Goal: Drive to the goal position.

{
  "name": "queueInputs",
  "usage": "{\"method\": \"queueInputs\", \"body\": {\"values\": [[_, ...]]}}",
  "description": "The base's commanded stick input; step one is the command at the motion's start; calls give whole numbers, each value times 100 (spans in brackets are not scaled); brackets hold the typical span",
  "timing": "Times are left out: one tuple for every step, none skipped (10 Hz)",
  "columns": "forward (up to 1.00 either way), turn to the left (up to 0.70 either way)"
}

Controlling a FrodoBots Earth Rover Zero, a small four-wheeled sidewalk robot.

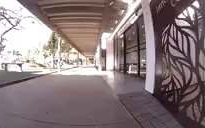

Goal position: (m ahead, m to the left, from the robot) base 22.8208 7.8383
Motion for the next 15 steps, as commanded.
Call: {"method": "queueInputs", "body": {"values": [[0,0],[0,0],[0,0],[0,0],[0,14],[0,47],[0,70],[0,70],[0,70],[0,70],[0,70],[0,70],[0,70],[0,70],[0,70]]}}
